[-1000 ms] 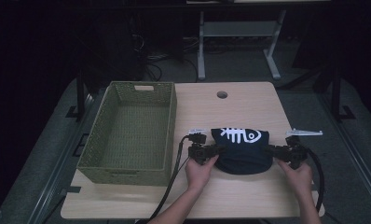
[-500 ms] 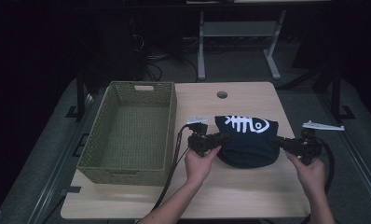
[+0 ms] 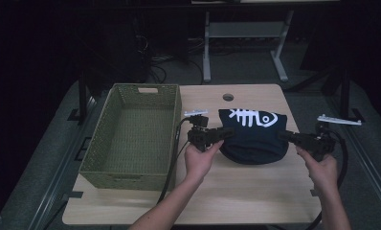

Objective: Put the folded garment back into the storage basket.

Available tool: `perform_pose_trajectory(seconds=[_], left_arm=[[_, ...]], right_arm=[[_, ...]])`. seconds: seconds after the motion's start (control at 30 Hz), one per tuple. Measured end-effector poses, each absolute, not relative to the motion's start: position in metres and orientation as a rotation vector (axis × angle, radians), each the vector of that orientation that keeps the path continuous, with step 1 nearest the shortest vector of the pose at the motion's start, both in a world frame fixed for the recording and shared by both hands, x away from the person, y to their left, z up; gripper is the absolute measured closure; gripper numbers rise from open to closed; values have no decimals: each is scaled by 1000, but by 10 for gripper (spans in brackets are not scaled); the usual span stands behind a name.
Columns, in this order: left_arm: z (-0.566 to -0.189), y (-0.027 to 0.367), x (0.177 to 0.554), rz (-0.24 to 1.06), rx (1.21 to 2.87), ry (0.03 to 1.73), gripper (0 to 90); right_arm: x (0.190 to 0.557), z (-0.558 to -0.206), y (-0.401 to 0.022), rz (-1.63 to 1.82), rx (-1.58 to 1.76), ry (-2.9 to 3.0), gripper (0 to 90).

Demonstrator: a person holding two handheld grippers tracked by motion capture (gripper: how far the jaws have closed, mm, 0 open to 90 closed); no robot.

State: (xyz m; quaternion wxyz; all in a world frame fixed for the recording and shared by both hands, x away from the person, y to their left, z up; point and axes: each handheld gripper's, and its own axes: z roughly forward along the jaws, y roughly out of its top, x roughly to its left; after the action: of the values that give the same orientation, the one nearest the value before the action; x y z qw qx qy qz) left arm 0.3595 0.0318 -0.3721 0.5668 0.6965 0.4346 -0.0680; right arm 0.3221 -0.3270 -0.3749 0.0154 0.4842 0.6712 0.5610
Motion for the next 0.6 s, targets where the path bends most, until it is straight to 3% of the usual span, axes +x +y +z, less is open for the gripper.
perform_pose_trajectory(seconds=[0.6], left_arm=[[-345,62,367,-154,1615,1004,664]], right_arm=[[334,-349,-305,1835,1453,2102,740]])
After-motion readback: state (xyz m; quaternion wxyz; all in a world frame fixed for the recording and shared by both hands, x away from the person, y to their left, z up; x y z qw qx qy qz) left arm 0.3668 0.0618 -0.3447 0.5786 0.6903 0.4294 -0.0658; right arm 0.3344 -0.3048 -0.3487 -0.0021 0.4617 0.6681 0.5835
